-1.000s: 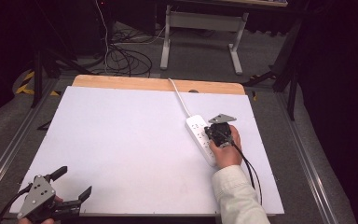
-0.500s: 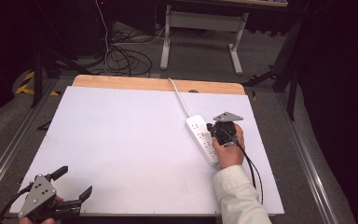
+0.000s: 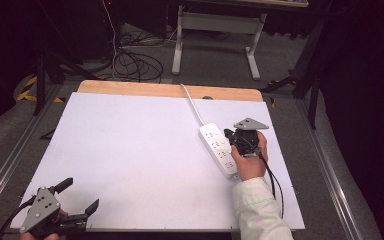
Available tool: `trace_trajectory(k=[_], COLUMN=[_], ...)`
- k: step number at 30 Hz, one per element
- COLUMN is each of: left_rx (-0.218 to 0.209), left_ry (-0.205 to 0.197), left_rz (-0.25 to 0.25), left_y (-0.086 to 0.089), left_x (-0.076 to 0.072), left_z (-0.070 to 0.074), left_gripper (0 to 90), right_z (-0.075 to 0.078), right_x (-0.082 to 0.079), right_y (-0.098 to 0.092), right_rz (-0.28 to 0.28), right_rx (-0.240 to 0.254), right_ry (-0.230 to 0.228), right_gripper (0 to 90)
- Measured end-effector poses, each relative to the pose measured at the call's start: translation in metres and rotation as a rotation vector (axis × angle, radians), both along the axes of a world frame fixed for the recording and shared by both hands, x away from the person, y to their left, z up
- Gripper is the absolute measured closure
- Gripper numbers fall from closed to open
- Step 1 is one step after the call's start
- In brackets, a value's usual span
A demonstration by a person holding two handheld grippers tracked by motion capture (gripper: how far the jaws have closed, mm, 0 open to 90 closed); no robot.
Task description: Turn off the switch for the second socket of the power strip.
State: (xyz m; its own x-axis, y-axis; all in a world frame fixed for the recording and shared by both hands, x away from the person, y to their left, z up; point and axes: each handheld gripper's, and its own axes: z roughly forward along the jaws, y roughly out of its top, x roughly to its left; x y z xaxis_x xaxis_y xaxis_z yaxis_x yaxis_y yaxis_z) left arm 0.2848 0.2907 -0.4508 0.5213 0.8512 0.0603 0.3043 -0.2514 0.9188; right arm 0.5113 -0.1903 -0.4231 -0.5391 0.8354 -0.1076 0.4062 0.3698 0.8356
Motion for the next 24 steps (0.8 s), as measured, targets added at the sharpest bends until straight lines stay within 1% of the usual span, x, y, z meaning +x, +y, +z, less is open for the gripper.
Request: trace_trajectory(k=[8,9,13,14,15,16,17,19,21,22,24], left_rx=[0.005,-0.002,0.005,0.004,0.004,0.006,0.004,0.0,0.005,-0.002,0.007], left_ry=[-0.001,0.001,-0.001,-0.002,-0.002,-0.004,-0.002,-0.001,-0.003,-0.001,-0.003], left_rz=[-0.002,-0.001,-0.003,-0.003,-0.003,-0.002,-0.004,-0.003,-0.005,-0.005,-0.006], left_y=[0.0,0.0,0.0,0.0,0.001,0.0,0.0,0.0,0.0,0.0,0.0], left_x=[0.0,0.0,0.001,0.001,0.001,0.001,0.001,0.001,0.001,0.001,0.0], left_z=[0.0,0.0,0.0,0.0,0.0,0.0,0.0,0.0,0.0,0.0,0.0], left_gripper=[4.2,4.2,4.2,4.2,4.2,4.2,4.2,4.2,4.1,4.1,4.1], right_z=[0.01,0.011,0.014,0.014,0.015,0.015,0.016,0.018,0.021,0.023,0.027], right_x=[-0.005,-0.006,-0.007,-0.007,-0.008,-0.008,-0.009,-0.013,-0.017,-0.019,-0.023], right_y=[-0.004,-0.005,-0.006,-0.006,-0.006,-0.006,-0.005,-0.005,-0.005,-0.005,-0.005], right_rz=[0.005,0.005,0.012,0.018,0.03,0.045,0.058,0.068,0.085,0.09,0.102], right_rx=[0.023,0.026,0.022,0.026,0.034,0.042,0.049,0.047,0.068,0.074,0.082], right_ry=[-0.012,-0.012,-0.014,-0.012,-0.014,-0.015,-0.014,-0.026,-0.029,-0.035,-0.041], right_gripper=[90.0,90.0,90.0,85.1,77.4,72.1,69.3,64.0,58.9,56.0,50.9])
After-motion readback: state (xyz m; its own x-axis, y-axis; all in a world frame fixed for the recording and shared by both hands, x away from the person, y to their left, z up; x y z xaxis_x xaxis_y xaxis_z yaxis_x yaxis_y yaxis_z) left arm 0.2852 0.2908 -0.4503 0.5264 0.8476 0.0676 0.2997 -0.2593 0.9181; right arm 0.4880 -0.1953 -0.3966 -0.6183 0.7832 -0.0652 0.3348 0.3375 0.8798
